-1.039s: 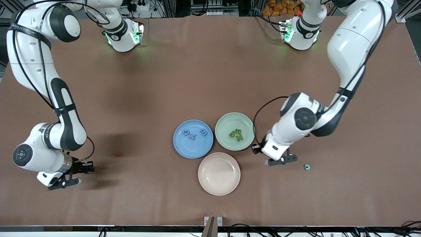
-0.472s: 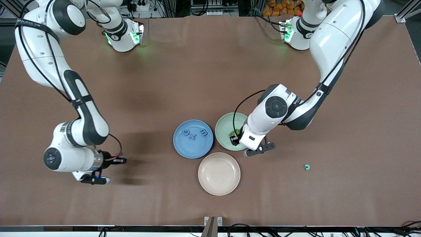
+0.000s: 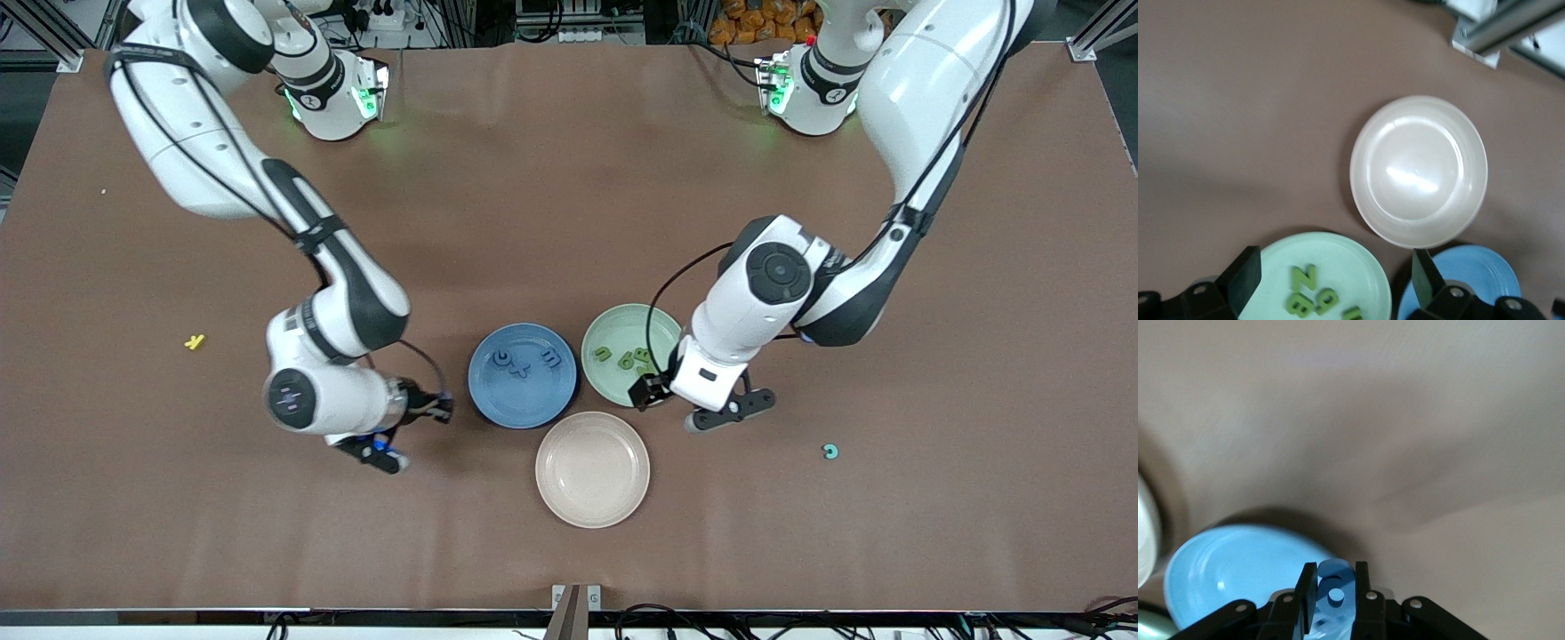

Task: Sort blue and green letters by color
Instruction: 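Release the blue a on the blue plate while the left gripper withdraws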

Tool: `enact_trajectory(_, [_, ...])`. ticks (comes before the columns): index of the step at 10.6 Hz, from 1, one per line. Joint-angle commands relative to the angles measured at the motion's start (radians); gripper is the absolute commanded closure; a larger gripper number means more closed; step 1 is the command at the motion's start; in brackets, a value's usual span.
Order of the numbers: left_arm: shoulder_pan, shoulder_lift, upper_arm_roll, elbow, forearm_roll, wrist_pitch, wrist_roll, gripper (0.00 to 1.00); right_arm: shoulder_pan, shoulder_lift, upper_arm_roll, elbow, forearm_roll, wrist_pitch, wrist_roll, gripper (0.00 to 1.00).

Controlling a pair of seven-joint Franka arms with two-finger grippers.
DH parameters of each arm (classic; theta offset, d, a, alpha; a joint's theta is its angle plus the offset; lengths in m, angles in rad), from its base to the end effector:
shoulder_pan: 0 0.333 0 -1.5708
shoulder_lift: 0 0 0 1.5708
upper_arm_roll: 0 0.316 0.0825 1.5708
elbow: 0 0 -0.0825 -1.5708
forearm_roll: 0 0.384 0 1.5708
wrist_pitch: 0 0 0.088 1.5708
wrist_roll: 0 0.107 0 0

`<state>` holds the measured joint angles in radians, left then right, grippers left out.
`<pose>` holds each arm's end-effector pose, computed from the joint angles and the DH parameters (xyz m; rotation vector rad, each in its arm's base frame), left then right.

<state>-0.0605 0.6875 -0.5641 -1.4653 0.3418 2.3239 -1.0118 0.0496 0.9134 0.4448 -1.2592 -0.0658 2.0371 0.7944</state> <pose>0.6472 -0.3523 0.3495 2.8505 0.4905 0.2277 0.6916 0.2725 0.2355 -2.8585 0.6011 0.3259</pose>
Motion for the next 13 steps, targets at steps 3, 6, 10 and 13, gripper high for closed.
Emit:
enact_trajectory(3, [0.132,-0.238,0.018,-0.026,0.034,-0.211,0.167,0.0,0.153,-0.007,-0.003,-0.002,-0.005,0.102,0.355,1.0])
enact_trajectory(6, [0.22,-0.353,0.015,-0.021,-0.036,-0.317,0.266,0.0,0.177,-0.008,-0.011,-0.003,-0.019,0.13,0.411,0.0])
enact_trajectory(10, [0.346,-0.466,0.016,-0.02,-0.138,-0.438,0.476,0.0,0.161,-0.01,-0.012,-0.005,-0.124,0.129,0.394,0.0])
enact_trajectory(13, [0.25,-0.581,0.199,-0.026,-0.222,-0.594,0.631,0.0,0.109,-0.014,-0.012,-0.014,-0.175,0.106,0.28,0.0])
